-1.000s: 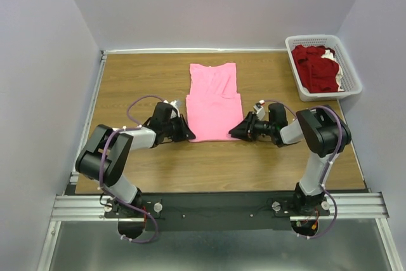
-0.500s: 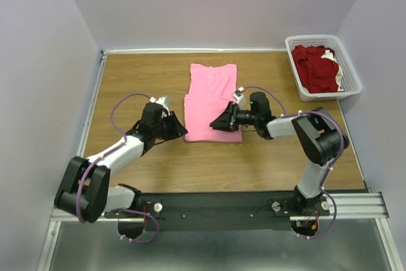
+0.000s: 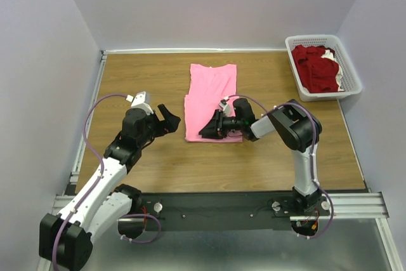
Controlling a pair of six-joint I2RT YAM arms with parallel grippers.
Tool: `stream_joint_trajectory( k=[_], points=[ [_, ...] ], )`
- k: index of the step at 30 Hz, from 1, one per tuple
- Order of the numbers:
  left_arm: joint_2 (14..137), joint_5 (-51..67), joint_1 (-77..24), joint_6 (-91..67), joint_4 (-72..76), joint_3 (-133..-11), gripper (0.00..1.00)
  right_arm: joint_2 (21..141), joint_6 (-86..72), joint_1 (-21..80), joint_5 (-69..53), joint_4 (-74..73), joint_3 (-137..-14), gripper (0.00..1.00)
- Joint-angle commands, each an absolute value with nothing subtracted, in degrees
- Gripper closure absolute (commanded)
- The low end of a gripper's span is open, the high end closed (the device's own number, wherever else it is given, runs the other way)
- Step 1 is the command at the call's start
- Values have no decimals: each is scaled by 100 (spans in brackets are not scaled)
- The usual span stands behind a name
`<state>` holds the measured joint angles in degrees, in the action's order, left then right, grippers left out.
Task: Fold and stack the t-shirts
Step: Fold the tshirt
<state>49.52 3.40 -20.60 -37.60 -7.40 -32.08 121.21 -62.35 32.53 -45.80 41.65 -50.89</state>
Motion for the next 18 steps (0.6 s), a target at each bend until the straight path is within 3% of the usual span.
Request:
stream_joint_trajectory(
  k=[1,5,6,12,14,18],
  points=[
    [4562,97,-2004,-3823,-774,-2866,7,11919,-5960,3278,-4263,3850,-4808,54],
    [4544,-139,-2013,-3753,-931,-2821,10,10954,-4831,3287,-3720,2202,-5149,52],
    [4561,-219,-2013,-3692,-993,-2873,9,10577,-4512,3278,-3144,1197,-5281,51],
    [4710,-141,-2004,-3367,-1055,-2971,7,9441,-3314,3296,-311,-1646,-5783,44],
    [4894,-36,-2013,-3314,-1002,-2962,7,9204,-3191,3287,591,-2134,-5783,42],
    [5281,149,-2013,-3129,-1002,-3050,7,8956,-3138,3287,967,-2802,-5555,41]
  ],
)
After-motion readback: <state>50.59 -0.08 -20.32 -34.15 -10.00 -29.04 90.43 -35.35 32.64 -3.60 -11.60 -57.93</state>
